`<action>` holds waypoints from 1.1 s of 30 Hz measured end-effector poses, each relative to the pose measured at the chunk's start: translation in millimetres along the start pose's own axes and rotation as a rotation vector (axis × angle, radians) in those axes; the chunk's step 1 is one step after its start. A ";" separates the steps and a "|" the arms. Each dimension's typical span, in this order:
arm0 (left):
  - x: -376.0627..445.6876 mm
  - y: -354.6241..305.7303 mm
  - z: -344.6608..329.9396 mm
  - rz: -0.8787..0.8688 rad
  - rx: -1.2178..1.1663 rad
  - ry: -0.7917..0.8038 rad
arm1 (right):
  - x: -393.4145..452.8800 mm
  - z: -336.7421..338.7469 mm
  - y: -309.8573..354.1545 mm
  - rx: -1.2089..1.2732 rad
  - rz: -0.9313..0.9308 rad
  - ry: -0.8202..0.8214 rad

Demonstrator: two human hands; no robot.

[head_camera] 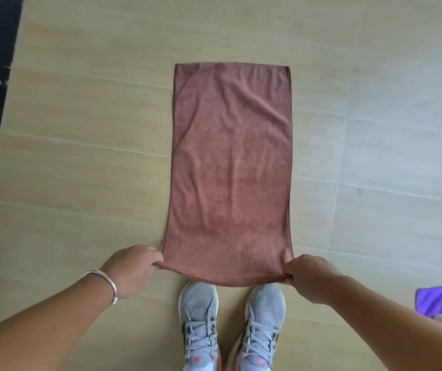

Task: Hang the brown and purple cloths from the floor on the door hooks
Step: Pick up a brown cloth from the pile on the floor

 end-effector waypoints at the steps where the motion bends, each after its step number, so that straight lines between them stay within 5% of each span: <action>1: 1.1 -1.7 16.4 0.005 -0.103 -0.037 | 0.1 13.0 -7.6 0.023 -0.013 0.013; 7: 6.6 8.3 134.3 0.035 -0.556 -0.269 | -7.2 140.0 -64.2 0.099 -0.069 -0.072; 17: 91.4 35.2 291.0 0.037 -0.670 -0.719 | 35.3 304.7 -141.5 0.441 -0.210 -0.588; 28: 230.4 64.6 347.0 0.127 -0.724 -1.082 | 160.1 349.0 -229.0 0.774 -0.393 -1.109; 31: 260.0 72.0 344.7 0.180 -0.712 -1.089 | 191.0 343.4 -240.8 0.977 -0.418 -1.168; 33: 266.9 61.4 333.6 0.145 -0.576 -1.038 | 195.4 340.2 -224.7 0.811 -0.398 -1.210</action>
Point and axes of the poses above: each hand's wrist, its own x-axis towards the middle knuckle, its own z-axis out of the back of the hand, y = z × x, the point moved 10 cm from there along x, towards the middle knuckle, and after that the axes turned 5 degrees about -x, right-handed, at the moved point
